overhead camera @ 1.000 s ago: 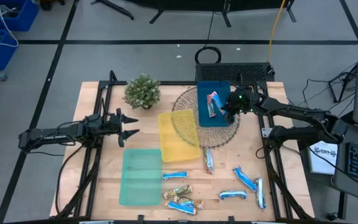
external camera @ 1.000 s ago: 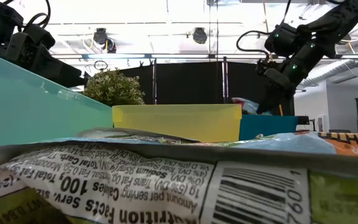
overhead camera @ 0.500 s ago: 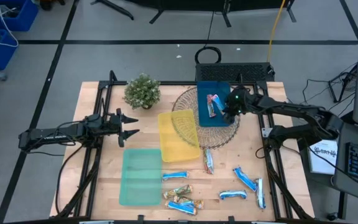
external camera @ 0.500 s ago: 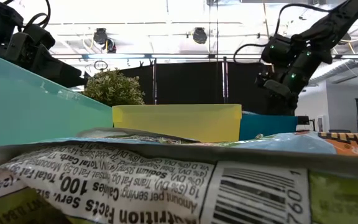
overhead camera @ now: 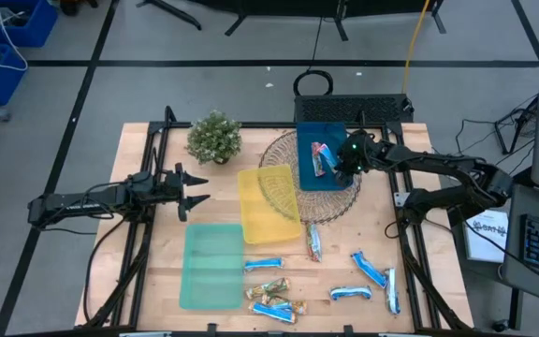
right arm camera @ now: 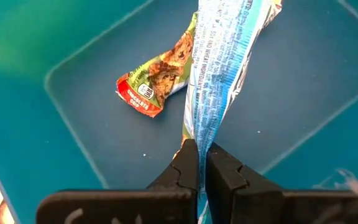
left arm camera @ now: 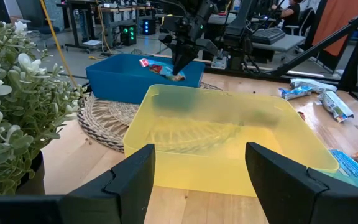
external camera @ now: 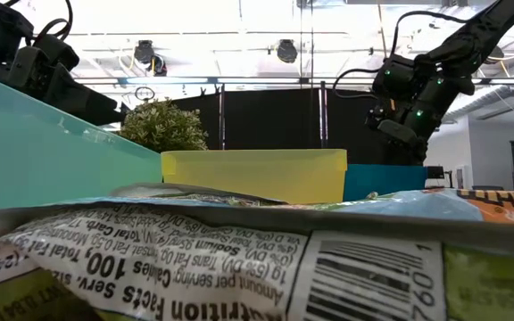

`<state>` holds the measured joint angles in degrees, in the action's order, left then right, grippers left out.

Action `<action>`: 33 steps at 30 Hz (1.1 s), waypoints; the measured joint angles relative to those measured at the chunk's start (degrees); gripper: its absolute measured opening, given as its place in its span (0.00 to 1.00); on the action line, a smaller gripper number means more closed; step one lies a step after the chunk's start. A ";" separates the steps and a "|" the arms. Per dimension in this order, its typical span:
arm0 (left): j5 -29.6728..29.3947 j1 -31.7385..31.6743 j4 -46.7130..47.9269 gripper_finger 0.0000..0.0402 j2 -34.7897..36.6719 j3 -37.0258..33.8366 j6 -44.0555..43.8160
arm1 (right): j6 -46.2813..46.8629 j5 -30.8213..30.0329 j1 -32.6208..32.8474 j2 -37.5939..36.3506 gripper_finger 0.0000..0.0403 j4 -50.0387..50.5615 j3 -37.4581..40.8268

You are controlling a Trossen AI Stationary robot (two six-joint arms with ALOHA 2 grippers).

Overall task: Pick and place Granola Bars by type
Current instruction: Put the red granola bar into the blue bin

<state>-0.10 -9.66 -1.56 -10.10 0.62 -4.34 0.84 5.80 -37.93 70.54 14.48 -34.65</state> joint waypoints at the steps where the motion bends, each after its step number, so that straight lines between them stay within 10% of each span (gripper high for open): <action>1: 0.00 0.00 0.00 0.64 0.00 0.00 0.01 | 0.00 0.00 0.00 0.00 0.01 0.00 0.00; 18: 0.00 0.01 -0.01 0.64 0.02 0.00 0.00 | -0.04 0.01 0.02 -0.02 0.03 -0.12 0.00; 33: 0.00 0.00 -0.01 0.64 -0.01 0.00 0.01 | 0.93 0.20 0.09 -0.04 0.31 -3.72 0.00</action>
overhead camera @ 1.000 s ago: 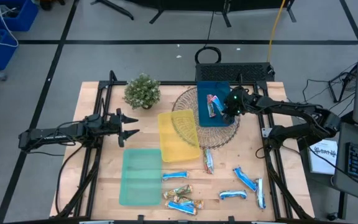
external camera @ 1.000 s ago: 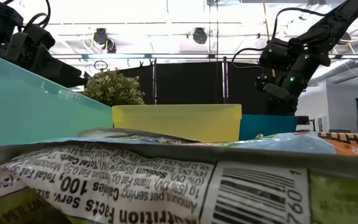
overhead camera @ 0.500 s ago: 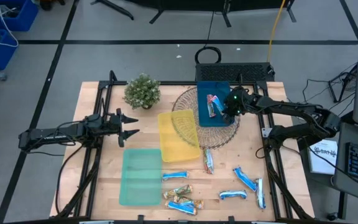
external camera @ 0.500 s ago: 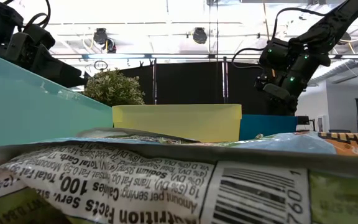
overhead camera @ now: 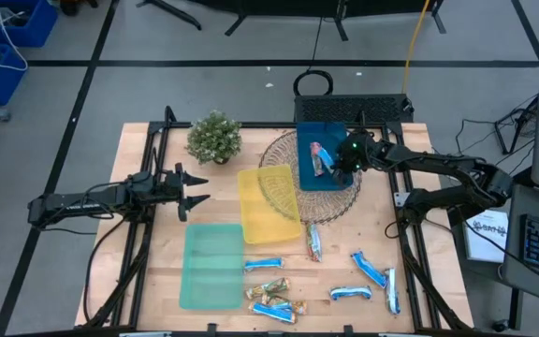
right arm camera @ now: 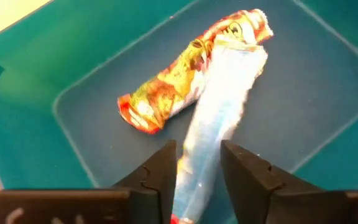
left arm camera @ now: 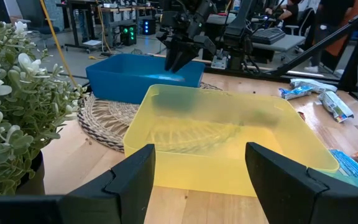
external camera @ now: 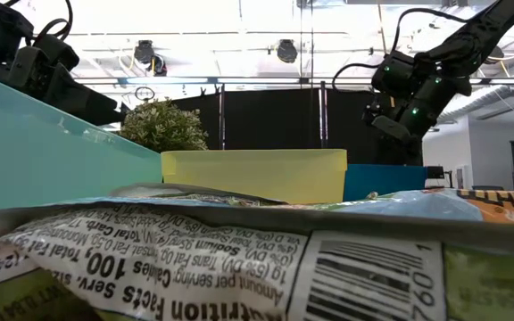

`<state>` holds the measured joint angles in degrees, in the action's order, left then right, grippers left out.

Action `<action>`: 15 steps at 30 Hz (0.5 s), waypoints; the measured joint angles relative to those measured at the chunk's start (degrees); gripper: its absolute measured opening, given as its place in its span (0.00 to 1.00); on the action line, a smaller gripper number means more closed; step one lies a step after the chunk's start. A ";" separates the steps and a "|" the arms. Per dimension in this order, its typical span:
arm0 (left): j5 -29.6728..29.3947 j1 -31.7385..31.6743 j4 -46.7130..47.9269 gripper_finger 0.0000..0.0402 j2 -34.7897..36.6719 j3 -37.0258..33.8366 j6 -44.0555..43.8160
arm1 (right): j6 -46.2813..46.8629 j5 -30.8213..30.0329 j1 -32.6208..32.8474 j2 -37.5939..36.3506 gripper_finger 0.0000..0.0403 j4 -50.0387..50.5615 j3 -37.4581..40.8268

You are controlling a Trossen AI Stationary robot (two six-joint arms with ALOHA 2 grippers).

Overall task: Pick and place Granola Bars by type
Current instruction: Put the red granola bar into the blue bin

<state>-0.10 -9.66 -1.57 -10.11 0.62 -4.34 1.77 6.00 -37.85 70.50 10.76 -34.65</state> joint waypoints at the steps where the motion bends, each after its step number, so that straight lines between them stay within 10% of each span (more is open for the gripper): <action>1: 0.00 -0.01 -0.01 0.64 0.00 0.00 0.00 | 0.11 0.00 0.00 0.00 0.32 -0.02 0.00; 15: 0.00 0.01 0.01 0.64 0.02 0.00 0.00 | 0.84 3.03 1.07 -0.14 0.36 -7.18 0.02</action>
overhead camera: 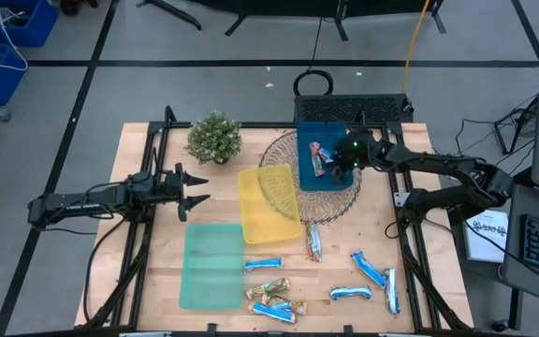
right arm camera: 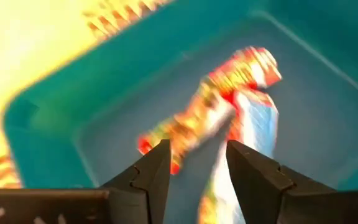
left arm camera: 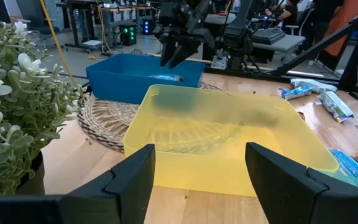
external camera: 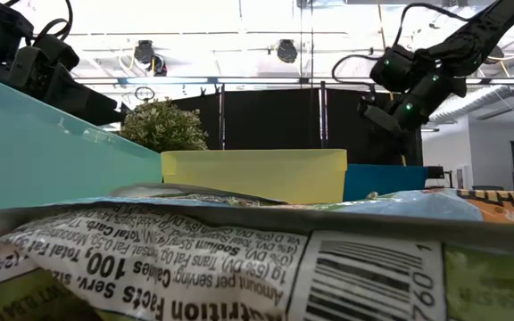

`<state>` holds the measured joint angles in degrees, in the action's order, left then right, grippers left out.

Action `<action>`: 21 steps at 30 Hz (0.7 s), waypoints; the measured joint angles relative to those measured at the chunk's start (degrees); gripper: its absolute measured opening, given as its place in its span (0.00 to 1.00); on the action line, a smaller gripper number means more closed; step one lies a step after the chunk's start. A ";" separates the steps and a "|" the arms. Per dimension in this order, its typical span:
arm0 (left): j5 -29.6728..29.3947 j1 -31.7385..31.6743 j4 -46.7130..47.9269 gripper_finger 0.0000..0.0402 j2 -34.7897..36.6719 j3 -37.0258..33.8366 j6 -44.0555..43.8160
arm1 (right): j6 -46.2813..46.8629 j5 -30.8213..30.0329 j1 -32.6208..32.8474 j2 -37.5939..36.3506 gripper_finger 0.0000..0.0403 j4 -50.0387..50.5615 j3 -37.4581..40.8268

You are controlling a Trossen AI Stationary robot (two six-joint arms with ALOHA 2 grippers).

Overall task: Pick and place Granola Bars by type
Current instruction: Put the red granola bar into the blue bin

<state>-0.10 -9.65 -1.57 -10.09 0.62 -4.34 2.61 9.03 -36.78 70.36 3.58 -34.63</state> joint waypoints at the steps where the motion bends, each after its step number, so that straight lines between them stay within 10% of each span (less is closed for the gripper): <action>1: 0.00 -0.02 -0.01 0.64 -0.02 0.00 -0.01 | 0.03 1.20 0.36 -0.20 0.36 -1.23 0.01; 21: 0.00 -0.02 0.00 0.64 0.00 0.00 0.00 | 0.46 9.25 17.59 -1.81 0.35 -9.00 0.02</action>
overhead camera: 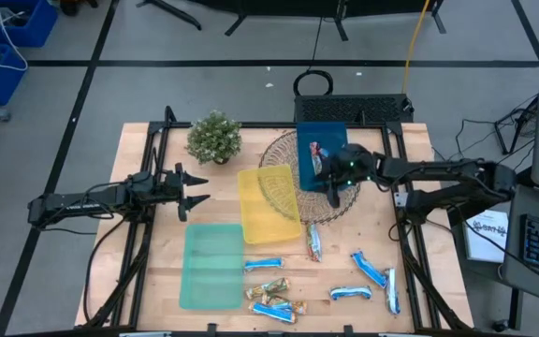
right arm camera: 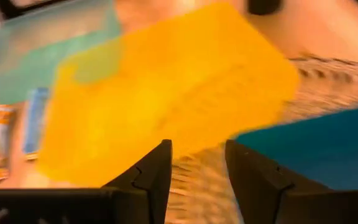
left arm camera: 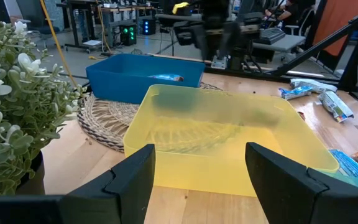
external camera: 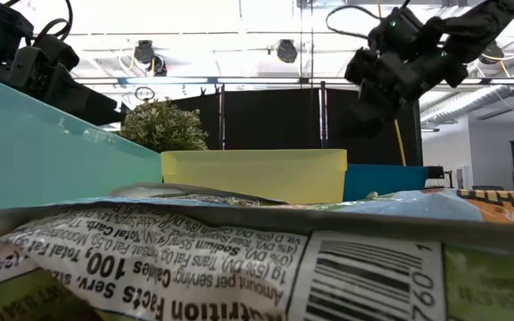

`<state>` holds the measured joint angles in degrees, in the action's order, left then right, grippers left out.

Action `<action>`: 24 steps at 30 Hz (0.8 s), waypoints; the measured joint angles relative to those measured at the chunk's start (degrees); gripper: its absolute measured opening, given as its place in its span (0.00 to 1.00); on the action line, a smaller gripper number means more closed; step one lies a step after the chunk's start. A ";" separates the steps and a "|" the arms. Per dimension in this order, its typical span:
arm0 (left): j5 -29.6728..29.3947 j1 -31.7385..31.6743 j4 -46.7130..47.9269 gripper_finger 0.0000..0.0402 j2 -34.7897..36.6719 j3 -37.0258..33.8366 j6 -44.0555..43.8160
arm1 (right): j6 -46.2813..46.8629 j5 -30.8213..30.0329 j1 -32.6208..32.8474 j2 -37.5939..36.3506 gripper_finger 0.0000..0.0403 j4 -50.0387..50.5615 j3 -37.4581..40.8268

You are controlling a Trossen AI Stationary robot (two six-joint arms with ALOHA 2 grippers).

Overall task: Pick and place Granola Bars by type
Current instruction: Put the red granola bar into the blue bin

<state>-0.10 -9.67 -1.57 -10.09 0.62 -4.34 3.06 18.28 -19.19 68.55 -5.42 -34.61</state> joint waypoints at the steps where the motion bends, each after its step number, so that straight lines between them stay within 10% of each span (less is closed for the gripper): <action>1: 0.00 0.01 -0.01 0.64 -0.01 0.00 0.00 | 0.52 -0.01 1.23 0.00 0.35 -0.18 0.00; 24: 0.00 0.00 -0.01 0.64 0.00 0.01 0.00 | 9.79 -0.80 21.98 -8.89 0.34 -4.41 11.00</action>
<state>-0.10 -9.67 -1.58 -10.09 0.63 -4.34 12.85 17.48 2.79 59.66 -9.83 -23.61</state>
